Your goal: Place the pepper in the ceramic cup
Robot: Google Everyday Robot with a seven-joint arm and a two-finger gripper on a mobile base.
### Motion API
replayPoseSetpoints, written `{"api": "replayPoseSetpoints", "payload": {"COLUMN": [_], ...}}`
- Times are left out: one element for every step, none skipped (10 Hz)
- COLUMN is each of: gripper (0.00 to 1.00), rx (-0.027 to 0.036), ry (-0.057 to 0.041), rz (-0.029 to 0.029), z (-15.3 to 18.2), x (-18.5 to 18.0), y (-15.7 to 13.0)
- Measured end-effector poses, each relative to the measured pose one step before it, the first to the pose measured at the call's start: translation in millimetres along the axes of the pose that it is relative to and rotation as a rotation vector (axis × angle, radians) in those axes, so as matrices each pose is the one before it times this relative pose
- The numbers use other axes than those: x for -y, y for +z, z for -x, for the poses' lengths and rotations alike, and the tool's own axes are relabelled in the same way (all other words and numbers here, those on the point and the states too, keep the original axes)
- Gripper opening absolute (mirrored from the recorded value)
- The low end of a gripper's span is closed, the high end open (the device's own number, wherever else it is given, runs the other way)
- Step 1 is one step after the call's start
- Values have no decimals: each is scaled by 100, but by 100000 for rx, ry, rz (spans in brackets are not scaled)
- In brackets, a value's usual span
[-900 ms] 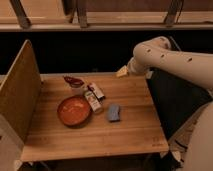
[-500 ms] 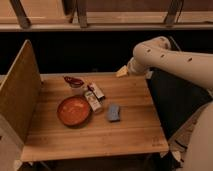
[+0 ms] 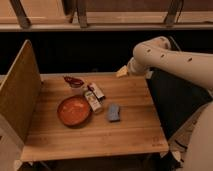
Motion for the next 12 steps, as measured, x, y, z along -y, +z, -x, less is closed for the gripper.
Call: {"api": "replayPoseSetpoints", "payload": {"gripper": [80,80,80,80,80,80,80,80,80,80,80,80], "rx": [-1,34,162,-1,-5,13,-29,18,-3,-170,-358,-814], "ry": [-2,9,13,-4,7,-9,10,-4,6,-215,-1151,-3380], "rz": [0,-1,-1,1,3,3,-3,3,4,-103,-225,-676], "z": [0,10,53,-1,0,4,-9,5,0,-66,-171,-472], "x": [0,-3,-8,0,-5,1,-2,1,-5,47,155,537], "y": [0,21,95,2,-8,8,-16,11,-2,-31,-30,-23]}}
